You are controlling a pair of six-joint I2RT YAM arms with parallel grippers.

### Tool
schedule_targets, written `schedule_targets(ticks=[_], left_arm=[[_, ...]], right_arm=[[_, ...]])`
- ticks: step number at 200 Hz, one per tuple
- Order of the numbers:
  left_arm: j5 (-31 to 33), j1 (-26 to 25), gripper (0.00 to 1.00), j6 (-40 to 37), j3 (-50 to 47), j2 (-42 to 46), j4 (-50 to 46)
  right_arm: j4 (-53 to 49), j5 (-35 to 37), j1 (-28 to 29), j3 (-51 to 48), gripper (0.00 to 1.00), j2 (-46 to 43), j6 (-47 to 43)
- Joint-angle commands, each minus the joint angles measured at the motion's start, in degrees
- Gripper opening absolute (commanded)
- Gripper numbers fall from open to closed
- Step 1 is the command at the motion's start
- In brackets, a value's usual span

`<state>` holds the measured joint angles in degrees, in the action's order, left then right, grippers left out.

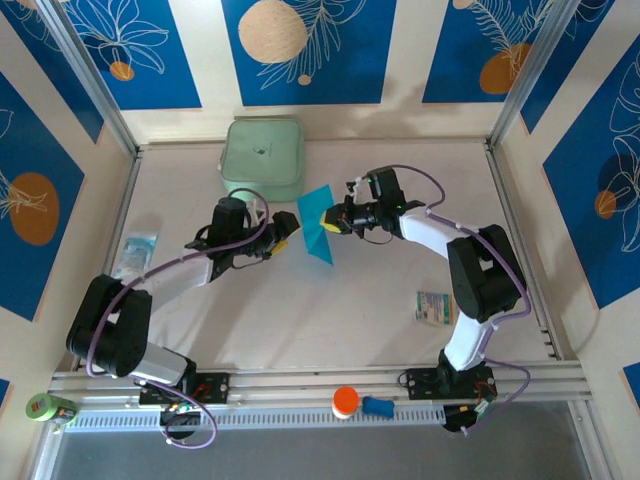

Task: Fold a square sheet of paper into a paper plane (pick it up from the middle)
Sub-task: Turn over the paper at the center of the table.

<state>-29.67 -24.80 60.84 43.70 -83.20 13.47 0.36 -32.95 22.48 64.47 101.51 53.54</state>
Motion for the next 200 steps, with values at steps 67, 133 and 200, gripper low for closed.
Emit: schedule_targets(ticks=[67,133,200], left_arm=[[-6.8,-2.61,0.84,5.97,-0.13,-4.06,18.72],[-4.68,-2.7,0.53,4.57,-0.46,-3.03,18.43],[-3.55,-2.71,0.3,4.39,0.24,-2.84,16.37]], right_arm=[[10.18,-11.42,-0.75,-0.65,0.0,-2.26,8.99],[11.18,-12.19,-1.15,-1.77,0.0,-1.35,9.57],[10.4,-11.96,-1.55,-2.5,0.04,-0.75,9.8]])
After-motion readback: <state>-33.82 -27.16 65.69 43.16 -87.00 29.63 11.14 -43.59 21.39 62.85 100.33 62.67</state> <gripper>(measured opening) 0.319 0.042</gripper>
